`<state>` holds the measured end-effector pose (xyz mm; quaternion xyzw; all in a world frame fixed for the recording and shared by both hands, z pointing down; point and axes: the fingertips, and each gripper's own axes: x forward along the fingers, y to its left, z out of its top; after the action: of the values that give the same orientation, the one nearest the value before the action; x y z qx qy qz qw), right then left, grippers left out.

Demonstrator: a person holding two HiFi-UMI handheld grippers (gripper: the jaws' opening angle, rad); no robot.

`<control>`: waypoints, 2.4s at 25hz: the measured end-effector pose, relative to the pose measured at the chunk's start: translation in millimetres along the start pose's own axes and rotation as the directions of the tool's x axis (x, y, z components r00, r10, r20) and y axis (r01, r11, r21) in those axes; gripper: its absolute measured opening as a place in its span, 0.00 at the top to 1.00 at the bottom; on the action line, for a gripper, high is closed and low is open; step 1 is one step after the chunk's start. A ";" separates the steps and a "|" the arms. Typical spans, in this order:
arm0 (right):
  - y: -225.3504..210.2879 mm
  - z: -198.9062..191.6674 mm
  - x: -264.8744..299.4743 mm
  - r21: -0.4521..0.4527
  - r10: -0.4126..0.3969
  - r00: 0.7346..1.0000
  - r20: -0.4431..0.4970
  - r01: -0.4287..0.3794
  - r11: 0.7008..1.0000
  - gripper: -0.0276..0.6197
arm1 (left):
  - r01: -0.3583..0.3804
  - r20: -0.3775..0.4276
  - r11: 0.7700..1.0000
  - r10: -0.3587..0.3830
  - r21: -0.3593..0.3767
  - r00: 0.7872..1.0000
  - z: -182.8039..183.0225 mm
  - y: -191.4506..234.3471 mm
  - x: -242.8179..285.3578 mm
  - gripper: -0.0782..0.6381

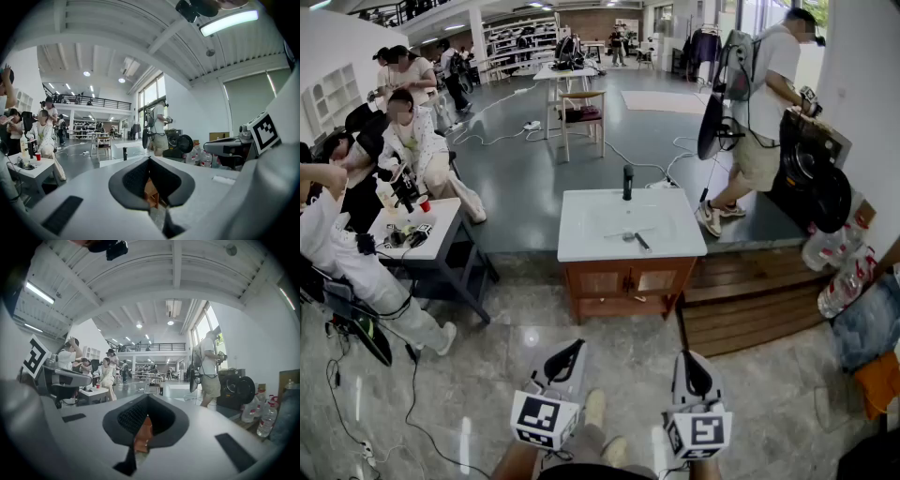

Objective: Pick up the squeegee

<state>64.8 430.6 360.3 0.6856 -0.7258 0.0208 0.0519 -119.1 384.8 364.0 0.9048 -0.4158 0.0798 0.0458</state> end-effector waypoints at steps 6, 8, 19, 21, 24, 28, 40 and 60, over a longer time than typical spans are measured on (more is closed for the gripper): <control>-4.8 0.2 6.7 0.010 -0.005 1.000 0.002 0.005 1.000 0.96 | 0.002 0.022 1.000 -0.003 0.012 1.000 16.4 5.0 13.7 0.89; -7.6 -0.3 11.3 0.011 -0.008 1.000 -0.002 0.008 1.000 0.96 | 0.003 0.007 1.000 -0.003 0.004 1.000 15.4 6.4 18.5 0.89; -25.5 4.2 74.8 0.013 -0.017 1.000 -0.016 0.017 1.000 0.96 | 0.010 -0.007 1.000 -0.010 -0.003 1.000 24.6 37.1 77.0 0.89; -29.4 7.0 92.6 0.011 -0.019 1.000 -0.016 0.020 1.000 0.96 | 0.010 0.015 1.000 -0.010 0.005 1.000 31.0 47.6 92.0 0.89; -33.4 9.7 121.4 0.008 -0.017 1.000 -0.024 0.017 1.000 0.96 | 0.008 0.012 1.000 -0.008 0.001 1.000 36.0 64.6 115.0 0.89; -33.8 16.5 159.7 0.003 -0.017 1.000 -0.022 0.017 1.000 0.96 | 0.013 0.025 1.000 -0.013 0.003 1.000 45.0 89.7 144.5 0.89; -25.1 23.5 238.3 -0.001 -0.050 0.999 -0.021 0.050 0.999 0.96 | 0.057 0.017 0.998 -0.057 -0.018 0.998 49.4 149.4 201.3 0.89; -51.0 12.3 331.5 0.015 -0.056 0.997 -0.048 0.057 0.998 0.96 | 0.065 0.031 0.998 -0.065 0.006 0.997 52.3 194.6 290.2 0.89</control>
<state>96.9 97.1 380.5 0.7056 -0.7045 0.0414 0.0641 -75.2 34.3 368.7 0.9191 -0.3865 0.0653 0.0395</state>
